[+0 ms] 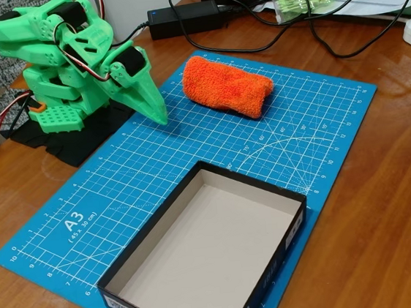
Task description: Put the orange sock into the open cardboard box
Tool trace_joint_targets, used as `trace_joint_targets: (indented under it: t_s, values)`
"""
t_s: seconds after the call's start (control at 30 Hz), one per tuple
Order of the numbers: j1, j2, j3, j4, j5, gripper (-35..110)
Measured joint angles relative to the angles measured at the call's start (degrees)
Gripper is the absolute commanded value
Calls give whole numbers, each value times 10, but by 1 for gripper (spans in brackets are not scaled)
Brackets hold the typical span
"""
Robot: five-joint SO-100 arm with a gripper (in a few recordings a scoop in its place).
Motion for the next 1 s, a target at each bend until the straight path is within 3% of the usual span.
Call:
trace_joint_targets:
  t_s: [0.07,0.2,0.6,0.7,0.83,1.0]
  values:
    - [0,0,0,6,-3,0]
    - [-6,0,0,21,-142,0]
    - [-2,0,0,19,-214,0]
    - [-4,0,-11,23,-272,0]
    - [-25,-66,-118,23,-359,1]
    - [-117,-324,-368,83,-397,7]
